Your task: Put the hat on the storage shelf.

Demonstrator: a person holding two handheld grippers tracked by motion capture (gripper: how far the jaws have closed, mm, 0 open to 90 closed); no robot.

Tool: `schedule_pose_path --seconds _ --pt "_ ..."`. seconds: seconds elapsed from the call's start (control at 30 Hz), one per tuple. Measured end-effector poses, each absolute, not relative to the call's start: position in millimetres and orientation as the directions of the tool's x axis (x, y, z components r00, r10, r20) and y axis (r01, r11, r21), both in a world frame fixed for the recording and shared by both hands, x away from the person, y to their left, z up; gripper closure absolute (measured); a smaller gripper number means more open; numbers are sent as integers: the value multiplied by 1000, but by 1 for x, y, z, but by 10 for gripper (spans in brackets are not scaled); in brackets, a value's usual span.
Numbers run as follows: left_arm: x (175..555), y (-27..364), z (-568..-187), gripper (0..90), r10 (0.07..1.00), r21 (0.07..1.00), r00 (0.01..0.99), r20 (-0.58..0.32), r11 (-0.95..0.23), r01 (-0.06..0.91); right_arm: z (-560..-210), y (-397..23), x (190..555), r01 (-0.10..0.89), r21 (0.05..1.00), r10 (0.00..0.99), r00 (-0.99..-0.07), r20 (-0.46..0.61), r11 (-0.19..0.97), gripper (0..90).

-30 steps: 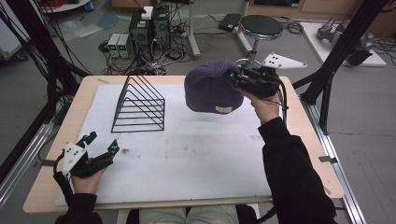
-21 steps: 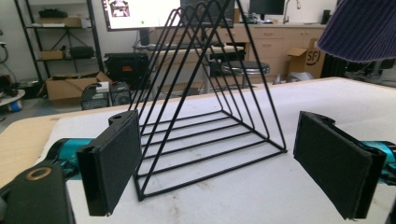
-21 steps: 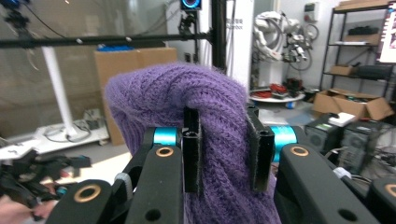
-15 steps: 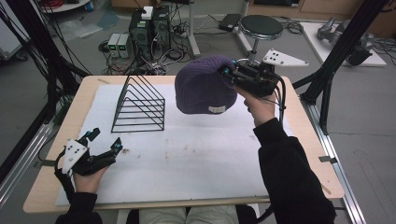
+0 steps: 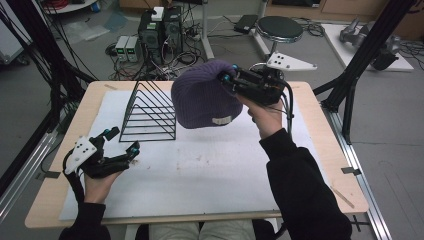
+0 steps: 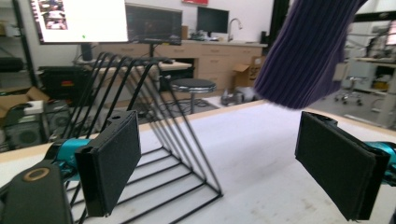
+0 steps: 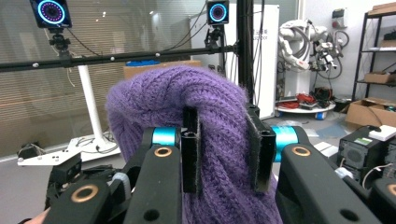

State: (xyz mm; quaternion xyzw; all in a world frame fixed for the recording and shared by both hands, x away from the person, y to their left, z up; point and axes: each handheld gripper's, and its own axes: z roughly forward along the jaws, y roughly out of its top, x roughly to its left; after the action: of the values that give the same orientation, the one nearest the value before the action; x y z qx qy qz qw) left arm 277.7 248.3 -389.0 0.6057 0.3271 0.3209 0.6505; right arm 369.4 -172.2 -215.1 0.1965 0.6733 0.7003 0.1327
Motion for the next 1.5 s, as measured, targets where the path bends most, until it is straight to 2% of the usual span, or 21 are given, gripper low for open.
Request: schedule_pose_path --seconds 0.3,0.6,0.73,0.93,1.03,1.17,1.37,1.5 --pt "291 244 -375 147 727 995 685 -54 98 -26 -211 -145 363 90 995 422 -901 101 -44 716" --pt "303 241 -371 148 664 993 745 -58 114 -23 -208 -126 361 123 990 378 -915 139 -64 720" --pt "313 244 -374 147 616 991 782 -94 131 16 -207 -118 359 129 990 357 -923 142 -60 726" --pt "318 234 -375 145 547 994 830 -106 83 72 -211 -107 359 127 992 340 -933 119 1 768" --pt "319 224 -378 145 510 997 857 -79 40 68 -212 -103 359 133 991 321 -939 126 -2 770" --pt "321 220 -381 140 464 996 881 -93 31 88 -211 -101 360 152 988 296 -944 149 -13 770" --pt "321 221 -380 129 451 996 888 -86 51 71 -207 -97 358 168 986 240 -956 166 -14 770" --pt "320 216 -381 129 442 998 895 -67 24 63 -210 -91 357 181 984 203 -963 175 9 769"
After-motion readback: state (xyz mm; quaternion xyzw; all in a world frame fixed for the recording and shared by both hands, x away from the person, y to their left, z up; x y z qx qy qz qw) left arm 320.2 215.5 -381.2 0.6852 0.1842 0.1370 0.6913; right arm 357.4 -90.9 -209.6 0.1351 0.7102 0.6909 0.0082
